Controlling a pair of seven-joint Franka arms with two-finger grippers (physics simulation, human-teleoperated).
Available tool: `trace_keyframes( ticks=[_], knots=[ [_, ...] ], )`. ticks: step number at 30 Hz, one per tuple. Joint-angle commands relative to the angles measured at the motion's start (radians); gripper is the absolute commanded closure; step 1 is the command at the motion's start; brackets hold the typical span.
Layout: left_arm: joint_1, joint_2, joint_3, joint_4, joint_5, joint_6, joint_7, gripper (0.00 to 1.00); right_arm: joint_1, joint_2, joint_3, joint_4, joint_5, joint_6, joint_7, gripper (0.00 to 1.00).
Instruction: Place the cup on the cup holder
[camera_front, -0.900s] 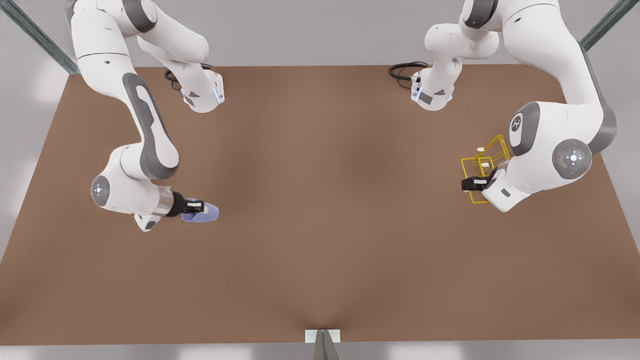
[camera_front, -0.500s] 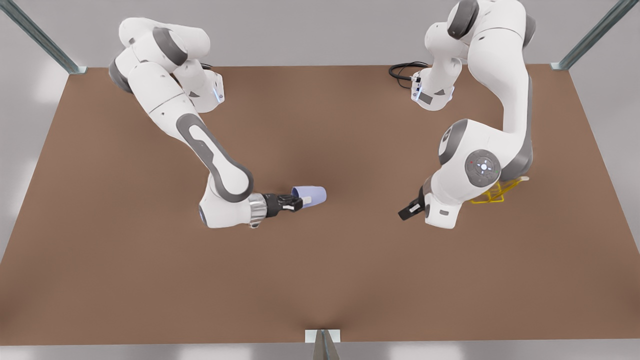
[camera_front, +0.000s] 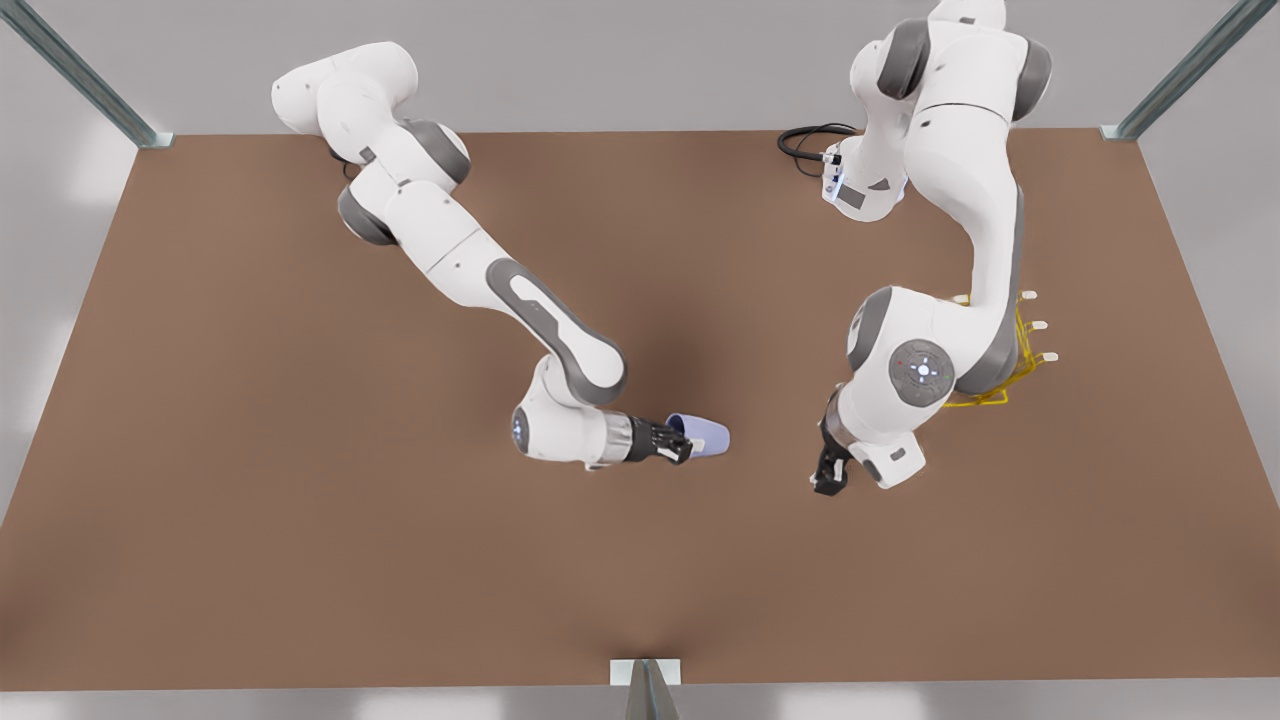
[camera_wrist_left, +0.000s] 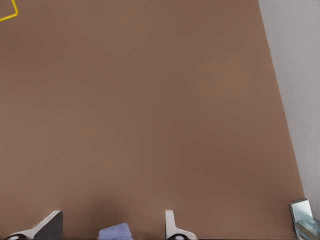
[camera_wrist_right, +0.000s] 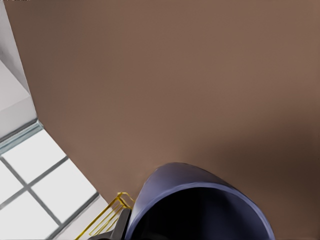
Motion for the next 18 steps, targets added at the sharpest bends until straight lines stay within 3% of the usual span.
trace_keyframes(
  ticks=[1, 9, 12, 16, 18],
  knots=[
    [-0.028, 0.027, 0.002, -0.006, -0.027, 0.105, -0.664, 0.00, 0.001, -0.006, 0.000, -0.010, -0.052, 0.027, 0.285, 0.01],
    [-0.122, 0.067, 0.002, -0.055, -0.026, 0.187, -0.711, 0.00, -0.058, -0.028, -0.003, -0.052, -0.349, 0.025, 0.260, 0.00],
    [-0.157, 0.076, 0.002, -0.055, -0.021, 0.199, -0.695, 0.00, -0.178, -0.173, -0.003, -0.259, -0.410, 0.005, 0.105, 0.00],
    [-0.217, 0.148, 0.003, -0.042, 0.008, 0.207, -0.711, 0.00, -0.439, -0.473, -0.004, -0.306, -0.865, -0.462, 0.015, 0.00],
    [-0.234, 0.172, 0.009, -0.037, 0.022, 0.205, -0.771, 0.00, -0.560, -0.604, -0.001, -0.263, -0.990, -0.702, -0.223, 0.00]
  ],
)
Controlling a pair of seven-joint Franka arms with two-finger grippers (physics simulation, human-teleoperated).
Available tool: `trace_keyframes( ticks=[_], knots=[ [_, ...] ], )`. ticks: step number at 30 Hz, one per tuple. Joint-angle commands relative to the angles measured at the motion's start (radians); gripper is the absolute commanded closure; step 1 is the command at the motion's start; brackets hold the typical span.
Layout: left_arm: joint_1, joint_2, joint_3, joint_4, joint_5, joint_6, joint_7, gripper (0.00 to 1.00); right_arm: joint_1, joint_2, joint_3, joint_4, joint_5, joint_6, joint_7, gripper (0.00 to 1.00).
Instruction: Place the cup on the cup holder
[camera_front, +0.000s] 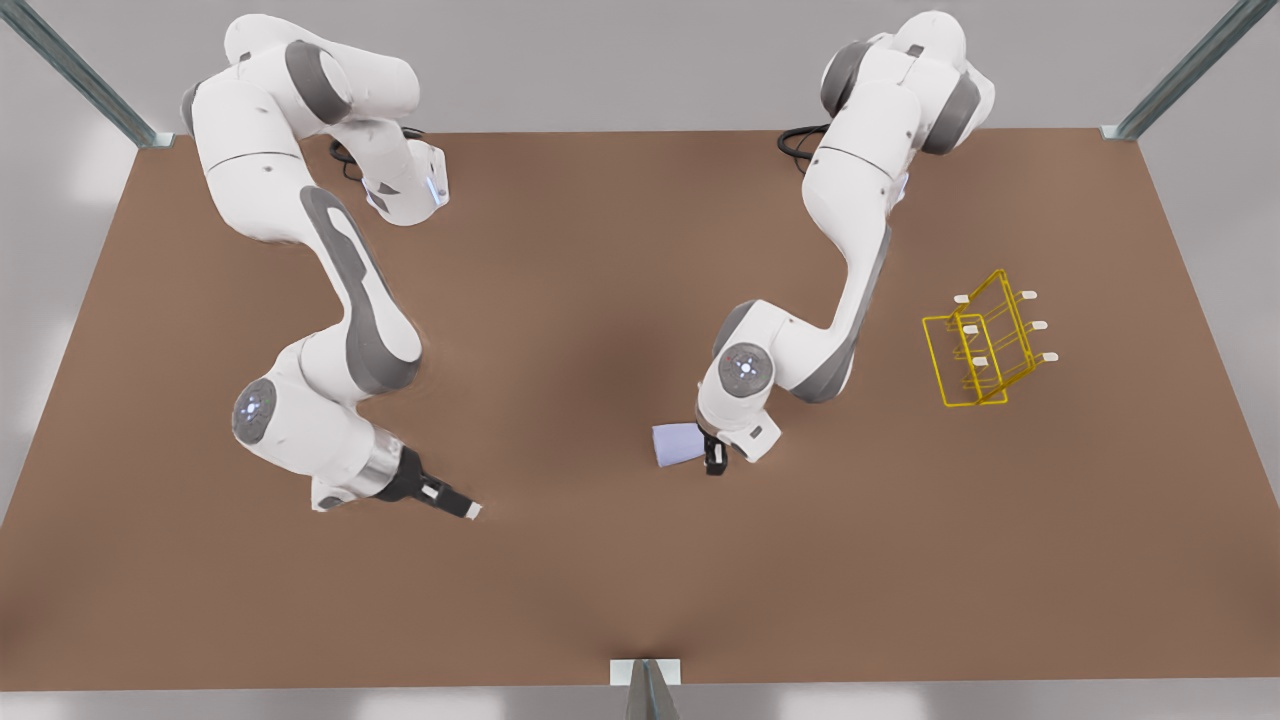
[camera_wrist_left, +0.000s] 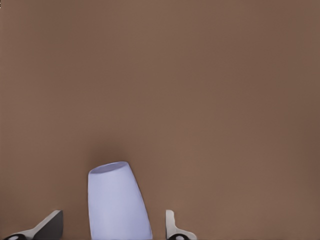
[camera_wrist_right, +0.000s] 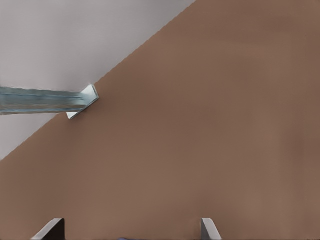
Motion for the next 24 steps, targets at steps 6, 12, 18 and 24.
trace_keyframes(
  ticks=[6, 12, 18, 24],
  knots=[
    [-0.028, 0.083, -0.001, 0.038, 0.065, 0.021, -0.512, 0.00, -0.139, -0.357, -0.015, -0.107, -0.318, -0.590, -0.455, 0.00],
    [-0.035, 0.117, -0.001, 0.031, 0.066, 0.081, -0.507, 0.00, -0.178, -0.467, -0.026, -0.343, -0.306, -0.392, -0.536, 0.00],
    [-0.056, 0.143, 0.000, 0.024, 0.098, 0.087, -0.498, 0.00, 0.031, -0.470, -0.253, -0.326, -0.304, -0.406, -0.627, 0.00],
    [-0.070, 0.183, 0.000, 0.028, 0.098, 0.096, -0.495, 0.00, 0.049, -0.461, -0.279, -0.323, -0.303, -0.401, -0.625, 0.00]
  ],
)
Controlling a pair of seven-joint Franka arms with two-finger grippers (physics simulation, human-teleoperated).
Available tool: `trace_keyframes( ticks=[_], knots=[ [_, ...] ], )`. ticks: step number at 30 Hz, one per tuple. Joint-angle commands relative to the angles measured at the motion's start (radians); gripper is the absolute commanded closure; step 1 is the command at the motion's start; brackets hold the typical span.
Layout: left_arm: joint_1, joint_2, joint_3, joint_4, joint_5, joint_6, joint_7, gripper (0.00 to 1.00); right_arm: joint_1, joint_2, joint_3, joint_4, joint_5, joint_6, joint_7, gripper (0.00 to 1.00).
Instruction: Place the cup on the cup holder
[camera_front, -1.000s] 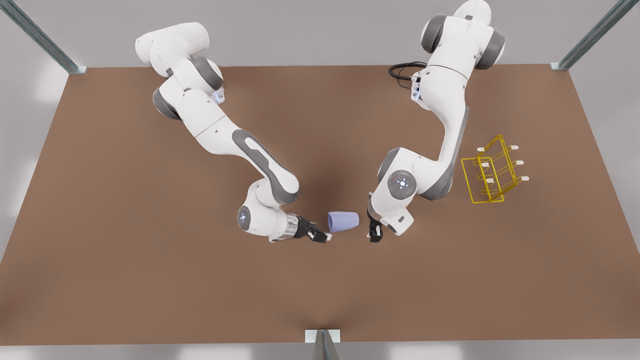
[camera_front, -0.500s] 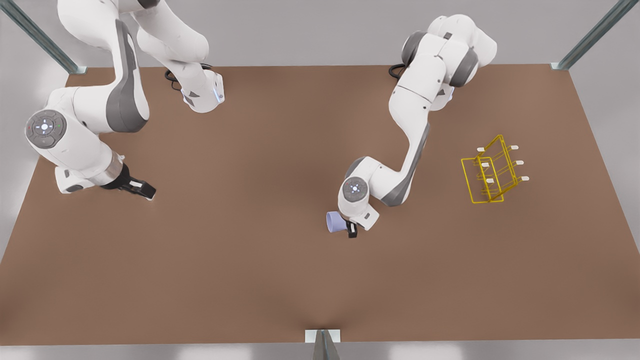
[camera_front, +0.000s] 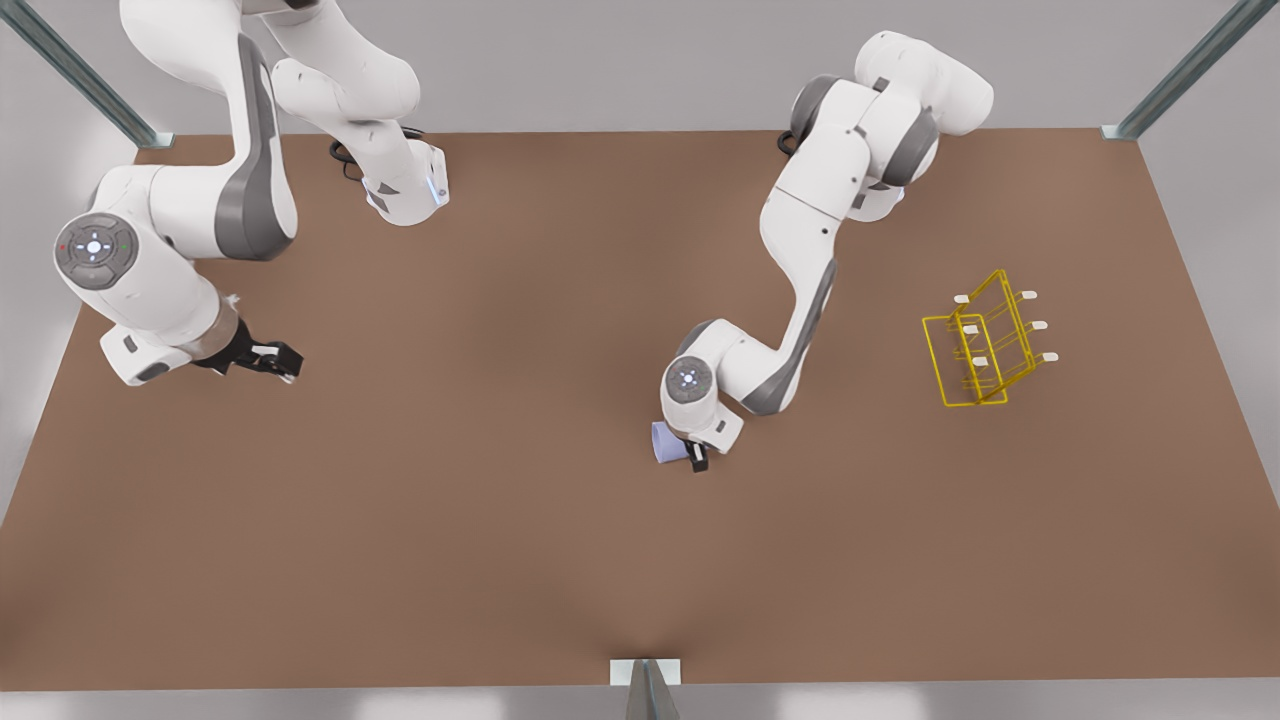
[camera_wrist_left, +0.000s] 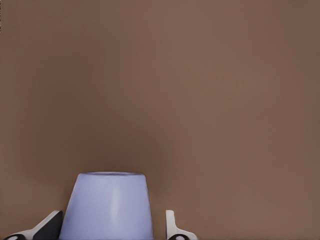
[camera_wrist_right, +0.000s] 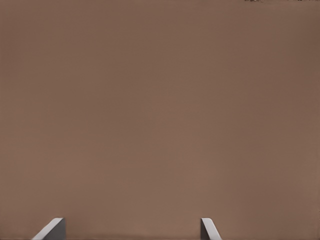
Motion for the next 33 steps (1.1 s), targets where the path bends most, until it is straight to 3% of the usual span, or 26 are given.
trace_keyframes(
  ticks=[1, 3, 4, 10, 16, 19, 24, 33],
  knots=[
    [-0.003, 0.009, 0.001, 0.003, 0.003, 0.010, -0.128, 0.00, -0.004, 0.002, -0.002, 0.001, 0.001, 0.002, -0.201, 0.00],
    [-0.008, 0.009, 0.001, 0.003, 0.008, 0.008, -0.124, 0.05, 0.003, 0.005, 0.001, 0.008, -0.001, 0.004, -0.201, 0.00],
    [-0.012, 0.007, 0.001, 0.003, 0.013, 0.008, -0.124, 0.26, 0.000, 0.006, 0.001, 0.014, -0.002, -0.006, -0.205, 0.00],
    [0.000, -0.054, -0.007, 0.009, -0.003, -0.013, -0.068, 0.22, -0.010, 0.037, 0.001, 0.052, 0.002, -0.006, -0.195, 0.00],
    [0.038, -0.155, 0.005, 0.009, -0.004, -0.157, 0.050, 0.21, -0.028, 0.042, -0.005, 0.052, 0.077, -0.006, -0.195, 0.00],
    [0.038, -0.165, 0.022, 0.009, 0.155, -0.251, 0.054, 0.21, -0.025, 0.042, -0.005, 0.054, 0.079, -0.006, -0.169, 0.00],
    [0.023, -0.183, 0.028, 0.005, 0.614, -0.650, 0.057, 0.19, -0.027, 0.042, -0.003, 0.052, 0.079, -0.006, -0.164, 0.00],
    [0.009, -0.169, 0.076, -0.052, 0.901, -0.889, -0.021, 0.20, -0.027, 0.042, -0.003, 0.052, 0.080, -0.006, -0.164, 0.00]
  ],
)
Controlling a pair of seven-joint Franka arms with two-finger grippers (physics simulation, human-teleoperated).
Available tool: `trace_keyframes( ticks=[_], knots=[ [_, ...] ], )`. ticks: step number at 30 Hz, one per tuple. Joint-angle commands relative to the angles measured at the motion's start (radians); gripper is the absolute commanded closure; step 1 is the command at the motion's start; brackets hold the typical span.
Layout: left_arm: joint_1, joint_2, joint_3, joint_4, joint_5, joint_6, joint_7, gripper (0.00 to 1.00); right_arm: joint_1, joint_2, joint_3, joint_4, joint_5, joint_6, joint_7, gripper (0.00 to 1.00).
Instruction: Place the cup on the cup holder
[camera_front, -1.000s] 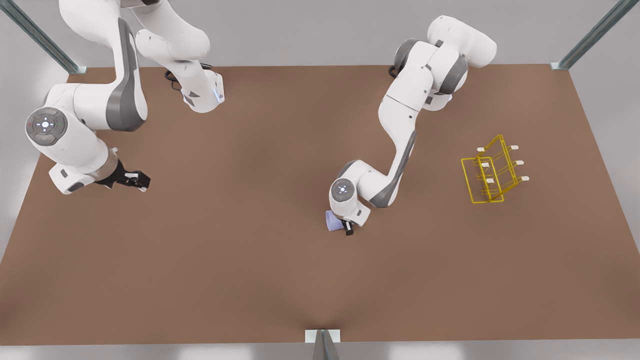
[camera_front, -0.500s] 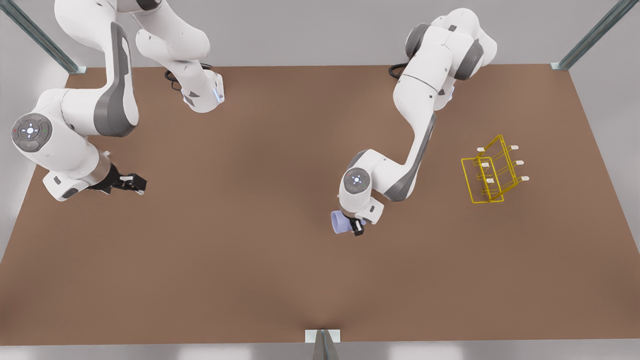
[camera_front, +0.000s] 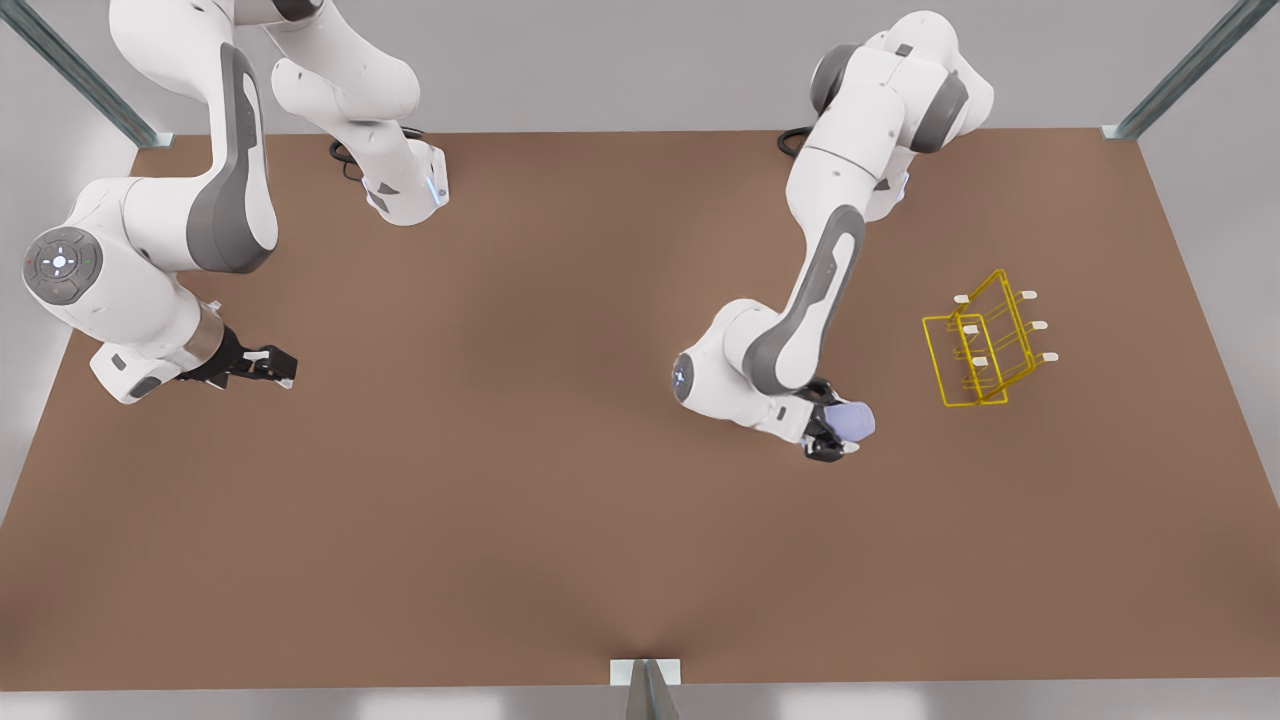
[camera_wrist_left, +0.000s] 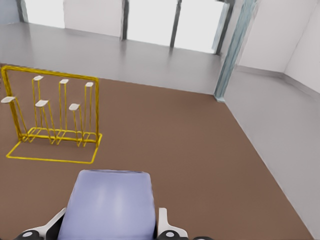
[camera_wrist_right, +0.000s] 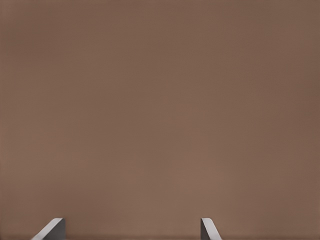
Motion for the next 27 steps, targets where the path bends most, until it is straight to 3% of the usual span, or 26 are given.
trace_keyframes(
  ticks=[1, 9, 15, 27],
  knots=[
    [0.003, -0.002, 0.018, -0.023, 0.101, -0.164, -0.040, 0.20, 0.000, -0.001, 0.000, 0.000, 0.001, -0.001, -0.019, 0.00],
    [0.009, -0.015, 0.093, -0.157, 0.113, -0.301, -0.103, 0.20, 0.011, 0.020, 0.003, 0.046, -0.002, 0.000, -0.030, 0.00],
    [0.015, -0.035, 0.168, -0.280, 0.190, -0.230, -0.126, 0.20, 0.000, 0.022, 0.003, 0.045, 0.000, -0.015, -0.033, 0.00],
    [0.078, -0.080, 0.185, -0.511, 0.362, -0.157, -0.241, 0.20, -0.001, 0.024, 0.003, 0.043, 0.000, -0.015, -0.033, 0.00]
  ],
)
